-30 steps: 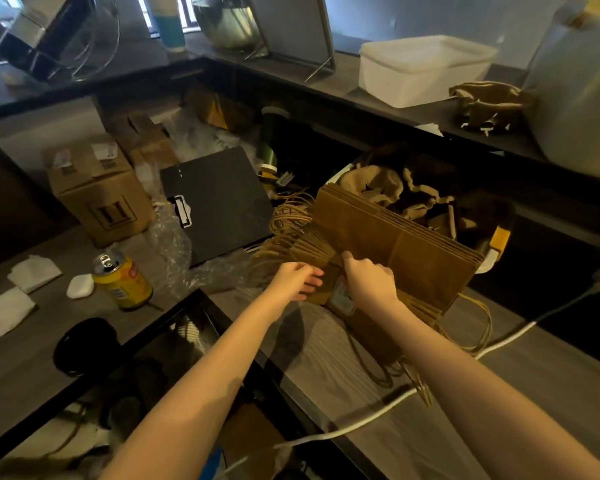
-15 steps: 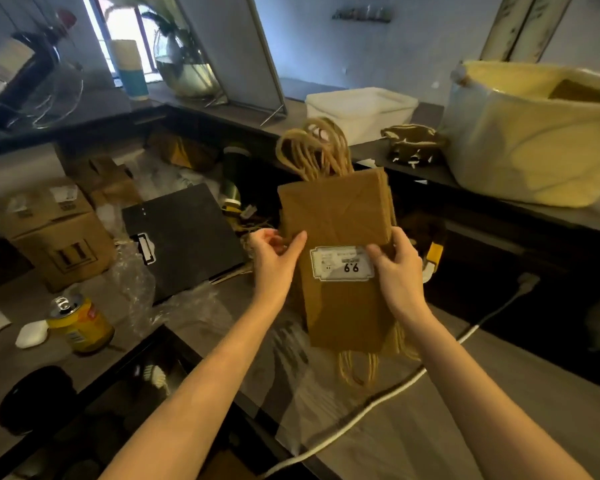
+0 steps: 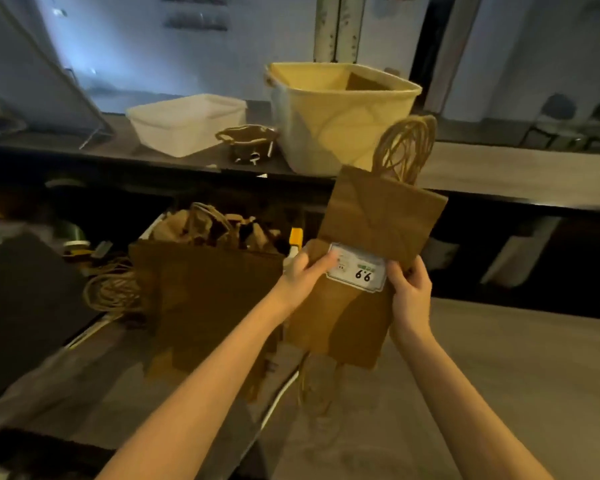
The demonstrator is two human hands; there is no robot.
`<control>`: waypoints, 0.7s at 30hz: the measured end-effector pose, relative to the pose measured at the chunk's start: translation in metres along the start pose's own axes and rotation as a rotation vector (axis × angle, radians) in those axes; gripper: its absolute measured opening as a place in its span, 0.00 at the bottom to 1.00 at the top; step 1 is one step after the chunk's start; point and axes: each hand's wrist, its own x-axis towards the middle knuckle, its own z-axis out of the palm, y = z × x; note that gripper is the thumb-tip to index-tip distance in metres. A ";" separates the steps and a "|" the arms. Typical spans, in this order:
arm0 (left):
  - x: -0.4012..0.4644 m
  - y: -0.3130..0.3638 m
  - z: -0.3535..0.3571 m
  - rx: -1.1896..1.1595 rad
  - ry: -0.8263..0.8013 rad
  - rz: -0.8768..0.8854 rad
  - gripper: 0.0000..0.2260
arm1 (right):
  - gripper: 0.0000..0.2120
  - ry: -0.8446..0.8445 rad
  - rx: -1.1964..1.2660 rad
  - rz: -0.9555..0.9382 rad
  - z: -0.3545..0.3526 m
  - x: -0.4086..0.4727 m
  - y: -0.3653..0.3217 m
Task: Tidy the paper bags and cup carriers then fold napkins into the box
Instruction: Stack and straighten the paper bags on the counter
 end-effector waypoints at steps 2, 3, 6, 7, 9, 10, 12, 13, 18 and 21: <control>0.009 -0.009 0.020 -0.050 -0.051 -0.064 0.05 | 0.09 0.057 -0.004 0.061 -0.022 0.003 0.006; 0.013 -0.014 0.028 -0.072 -0.061 -0.110 0.05 | 0.08 0.074 -0.006 0.094 -0.032 0.004 0.010; 0.024 -0.040 0.045 -0.105 -0.097 -0.215 0.12 | 0.06 0.106 -0.033 0.204 -0.058 0.009 0.027; 0.027 -0.049 0.050 -0.110 -0.110 -0.255 0.15 | 0.06 0.118 -0.047 0.243 -0.066 0.010 0.033; 0.032 -0.066 0.058 -0.100 -0.117 -0.339 0.17 | 0.12 0.157 -0.066 0.317 -0.080 0.013 0.048; 0.035 -0.074 0.061 -0.107 -0.110 -0.380 0.17 | 0.14 0.175 -0.068 0.356 -0.084 0.014 0.055; 0.041 -0.090 0.066 -0.095 -0.075 -0.447 0.17 | 0.14 0.186 -0.079 0.434 -0.091 0.017 0.068; 0.044 -0.096 0.068 -0.078 -0.059 -0.477 0.17 | 0.14 0.183 -0.093 0.478 -0.093 0.020 0.075; 0.056 -0.130 0.075 -0.075 0.033 -0.601 0.17 | 0.14 0.115 -0.253 0.631 -0.104 0.043 0.099; 0.066 -0.145 0.077 -0.072 0.073 -0.671 0.23 | 0.11 0.075 -0.302 0.647 -0.109 0.056 0.105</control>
